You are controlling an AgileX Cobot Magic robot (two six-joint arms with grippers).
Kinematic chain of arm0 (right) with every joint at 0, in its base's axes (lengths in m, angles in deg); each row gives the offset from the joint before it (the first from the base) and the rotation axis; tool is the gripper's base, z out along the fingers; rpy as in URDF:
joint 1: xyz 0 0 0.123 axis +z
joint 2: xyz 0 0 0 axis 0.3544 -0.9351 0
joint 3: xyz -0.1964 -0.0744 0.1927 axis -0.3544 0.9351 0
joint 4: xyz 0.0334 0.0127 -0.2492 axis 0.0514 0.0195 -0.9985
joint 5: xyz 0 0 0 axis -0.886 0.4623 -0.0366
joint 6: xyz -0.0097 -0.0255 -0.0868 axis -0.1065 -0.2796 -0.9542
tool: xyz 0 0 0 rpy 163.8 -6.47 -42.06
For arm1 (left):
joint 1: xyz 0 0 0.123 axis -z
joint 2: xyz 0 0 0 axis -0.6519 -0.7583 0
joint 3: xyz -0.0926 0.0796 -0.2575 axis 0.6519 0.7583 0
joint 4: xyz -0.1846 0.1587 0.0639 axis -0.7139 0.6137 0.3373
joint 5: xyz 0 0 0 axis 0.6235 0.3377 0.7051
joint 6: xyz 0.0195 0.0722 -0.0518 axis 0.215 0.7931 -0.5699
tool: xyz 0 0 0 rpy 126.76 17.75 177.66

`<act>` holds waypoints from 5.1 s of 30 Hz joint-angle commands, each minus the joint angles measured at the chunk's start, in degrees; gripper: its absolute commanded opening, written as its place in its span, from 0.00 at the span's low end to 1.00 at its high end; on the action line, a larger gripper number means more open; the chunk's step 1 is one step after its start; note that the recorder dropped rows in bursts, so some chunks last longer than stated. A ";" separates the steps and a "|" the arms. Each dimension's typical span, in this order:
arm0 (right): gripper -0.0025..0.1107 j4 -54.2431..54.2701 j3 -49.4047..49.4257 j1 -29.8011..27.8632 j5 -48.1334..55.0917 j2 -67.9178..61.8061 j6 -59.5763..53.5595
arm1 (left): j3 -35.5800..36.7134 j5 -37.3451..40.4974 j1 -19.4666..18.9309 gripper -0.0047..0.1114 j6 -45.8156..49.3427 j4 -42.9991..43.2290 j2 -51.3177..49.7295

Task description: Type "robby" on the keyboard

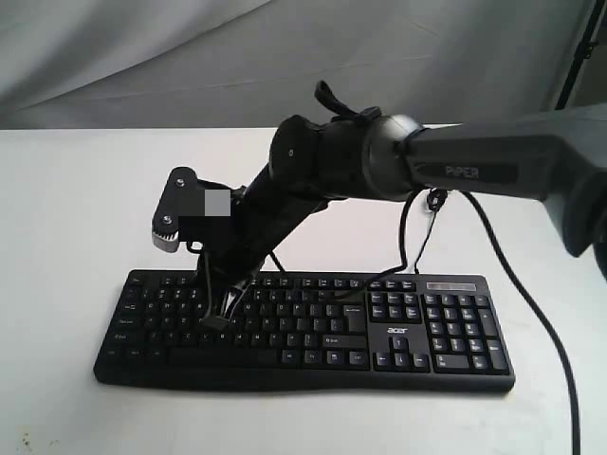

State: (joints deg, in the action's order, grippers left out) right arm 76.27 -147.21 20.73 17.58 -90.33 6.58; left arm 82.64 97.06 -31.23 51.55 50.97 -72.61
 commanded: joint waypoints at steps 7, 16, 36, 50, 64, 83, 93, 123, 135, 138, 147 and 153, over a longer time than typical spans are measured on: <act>0.02 -1.42 13.09 -4.17 -5.26 9.75 -4.28 | 0.25 -0.31 0.36 0.04 -0.16 0.27 0.20; 0.02 -3.47 13.09 -5.61 0.13 8.37 -2.96 | 0.25 -0.31 0.36 0.04 -0.16 0.27 0.20; 0.02 -2.64 13.09 -6.59 0.58 7.29 -3.53 | 0.25 -0.31 0.36 0.04 -0.16 0.27 0.20; 0.02 -0.91 13.09 -6.59 1.42 5.97 -5.99 | 0.25 -0.31 0.36 0.04 -0.16 0.27 0.20; 0.02 -1.48 13.09 -6.59 1.48 5.35 -6.22 | 0.25 -0.31 0.36 0.04 -0.16 0.27 0.20; 0.02 -1.57 12.98 -6.59 1.96 4.60 -6.60 | 0.25 -0.31 0.36 0.04 -0.16 0.27 0.20; 0.02 -0.20 12.98 -5.39 -0.35 7.49 -6.60 | 0.25 -0.31 0.36 0.04 -0.16 0.27 0.20; 0.02 9.31 12.63 1.88 -5.49 4.69 -9.56 | 0.25 -0.31 0.36 0.04 -0.16 0.27 0.20; 0.02 8.93 12.63 1.88 -5.26 4.69 -9.22 | 0.25 -0.31 0.36 0.04 -0.16 0.27 0.20; 0.02 8.21 12.63 1.88 -5.26 4.69 -8.86 | 0.25 -0.31 0.36 0.04 -0.16 0.27 0.20; 0.02 7.67 12.63 1.88 -5.38 3.75 -7.97 | 0.25 -0.31 0.36 0.04 -0.16 0.27 0.20; 0.02 8.04 12.63 1.88 -6.02 3.04 -8.08 | 0.25 -0.31 0.36 0.04 -0.16 0.27 0.20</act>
State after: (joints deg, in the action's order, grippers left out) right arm 84.44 -134.21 22.51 12.02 -87.49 -1.42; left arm 82.64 97.06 -31.23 51.55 50.97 -72.61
